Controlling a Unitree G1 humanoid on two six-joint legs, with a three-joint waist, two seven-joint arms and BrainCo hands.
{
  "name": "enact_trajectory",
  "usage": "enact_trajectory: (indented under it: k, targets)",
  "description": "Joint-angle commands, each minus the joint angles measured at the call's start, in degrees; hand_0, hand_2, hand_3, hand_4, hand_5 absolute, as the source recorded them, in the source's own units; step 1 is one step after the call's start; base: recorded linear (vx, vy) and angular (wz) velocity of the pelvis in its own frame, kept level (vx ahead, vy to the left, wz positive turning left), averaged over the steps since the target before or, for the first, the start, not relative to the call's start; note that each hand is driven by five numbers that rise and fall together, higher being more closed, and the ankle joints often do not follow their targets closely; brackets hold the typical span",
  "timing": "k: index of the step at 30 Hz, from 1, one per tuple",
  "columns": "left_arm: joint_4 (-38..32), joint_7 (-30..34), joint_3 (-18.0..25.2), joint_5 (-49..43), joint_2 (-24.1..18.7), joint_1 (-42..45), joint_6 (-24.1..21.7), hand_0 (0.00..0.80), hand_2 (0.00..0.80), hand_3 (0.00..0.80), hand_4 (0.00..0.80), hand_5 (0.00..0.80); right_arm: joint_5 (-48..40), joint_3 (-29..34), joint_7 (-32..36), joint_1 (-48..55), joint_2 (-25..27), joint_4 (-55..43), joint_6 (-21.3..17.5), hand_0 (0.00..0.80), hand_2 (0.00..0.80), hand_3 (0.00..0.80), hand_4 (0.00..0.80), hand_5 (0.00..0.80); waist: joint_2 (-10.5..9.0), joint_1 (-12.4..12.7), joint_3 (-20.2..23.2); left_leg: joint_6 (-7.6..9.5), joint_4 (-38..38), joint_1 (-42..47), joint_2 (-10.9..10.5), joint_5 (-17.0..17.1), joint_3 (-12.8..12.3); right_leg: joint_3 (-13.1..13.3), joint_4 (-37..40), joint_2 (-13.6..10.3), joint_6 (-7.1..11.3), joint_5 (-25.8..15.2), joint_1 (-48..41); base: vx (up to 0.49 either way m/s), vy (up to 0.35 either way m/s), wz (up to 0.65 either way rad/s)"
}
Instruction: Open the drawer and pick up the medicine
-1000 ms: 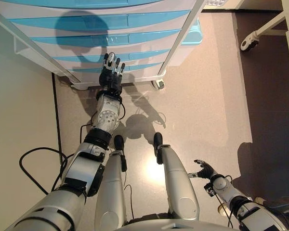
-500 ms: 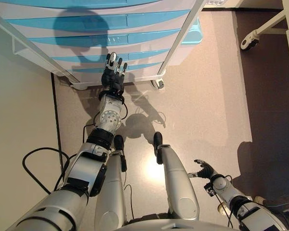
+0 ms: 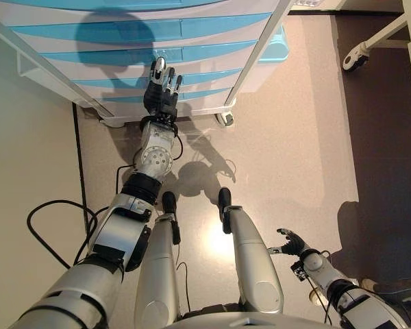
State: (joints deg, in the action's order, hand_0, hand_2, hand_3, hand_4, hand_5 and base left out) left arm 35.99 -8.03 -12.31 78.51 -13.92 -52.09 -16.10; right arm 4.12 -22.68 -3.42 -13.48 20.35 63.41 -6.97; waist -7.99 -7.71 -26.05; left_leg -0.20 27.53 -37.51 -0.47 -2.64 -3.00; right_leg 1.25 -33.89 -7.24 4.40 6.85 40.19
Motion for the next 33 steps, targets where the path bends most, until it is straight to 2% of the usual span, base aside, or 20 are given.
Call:
enact_trajectory:
  k: [1,11,20,21,24,25,26,33]
  targets:
    - [-5.3,5.0,-0.8,-1.6,-3.1,-17.8,-6.0,0.000,0.000,0.000,0.000,0.000,0.4,-1.9,0.7,3.7,3.5,0.9,1.0,0.000,0.000,0.000,0.000,0.000,2.36,-1.1,5.2,0.56,2.6,0.1,-1.0,-3.9,0.5,0.0,6.4,0.3,1.72,-7.8,0.1,0.000,0.000,0.00]
    - [-7.4,7.1,-2.6,0.2,-4.6,-22.5,-6.9,0.000,0.000,0.000,0.000,0.000,0.5,-2.6,1.5,3.5,4.2,1.1,1.0,0.000,0.000,0.000,0.000,0.000,2.47,-1.5,5.9,0.50,2.7,0.8,-0.8,-4.3,0.4,0.1,6.3,0.4,1.92,-7.7,-0.6,0.000,0.000,0.00]
    - [-17.3,12.2,-6.4,3.8,-5.2,-25.8,-8.0,0.000,0.000,0.000,0.000,0.000,1.5,-3.5,2.7,3.7,4.7,2.0,1.2,0.000,0.000,0.000,0.000,0.000,2.82,-1.1,6.1,0.63,0.4,2.9,-1.9,-3.3,1.1,-0.5,6.8,-0.3,2.26,-7.6,-2.6,0.003,-0.002,0.02]
    - [-18.1,12.6,-6.3,4.1,-5.1,-25.7,-8.2,0.044,0.044,0.044,0.044,0.044,1.6,-3.7,2.8,3.7,4.6,2.0,1.2,0.000,0.000,0.000,0.000,0.000,2.76,-1.0,6.0,0.67,0.5,3.0,-2.0,-3.4,1.2,-0.6,6.7,-0.4,2.25,-7.5,-2.8,0.006,0.000,0.03]
    - [-20.7,13.6,-7.5,5.1,-5.4,-26.1,-8.7,0.060,0.060,0.060,0.060,0.060,2.1,-4.2,3.1,3.9,4.8,2.1,1.1,0.000,0.000,0.000,0.000,0.000,2.75,-0.8,6.2,0.81,0.7,3.6,-2.3,-3.6,1.8,-0.8,6.6,-0.4,2.21,-7.3,-3.7,0.000,0.000,0.00]
    - [-20.7,13.6,-7.5,5.1,-5.4,-26.1,-8.7,0.056,0.056,0.056,0.056,0.056,2.1,-4.2,3.1,3.9,4.8,2.1,1.1,0.000,0.000,0.000,0.000,0.000,2.74,-0.8,6.2,0.81,0.7,3.7,-2.3,-3.6,1.8,-0.9,6.6,-0.4,2.21,-7.3,-3.8,0.000,0.000,0.00]
    - [-22.2,14.3,-8.1,5.9,-5.8,-26.3,-8.7,0.000,0.000,0.000,0.000,0.000,2.4,-4.5,3.2,4.0,4.9,2.3,1.1,0.000,0.000,0.000,0.000,0.000,2.79,-0.5,6.4,0.89,0.7,4.0,-2.5,-3.7,2.1,-1.0,6.1,-0.6,2.18,-7.1,-4.1,0.000,0.000,0.00]
    - [-25.6,15.5,-9.2,7.1,-8.4,-26.3,-9.5,0.000,0.000,0.000,0.000,0.000,3.7,-5.6,3.6,4.1,5.2,2.8,1.1,0.000,0.000,0.000,0.000,0.000,2.50,0.2,6.5,1.12,0.6,5.5,-3.2,-4.0,2.9,-1.5,5.6,-1.0,2.19,-6.6,-5.7,0.000,0.000,0.00]
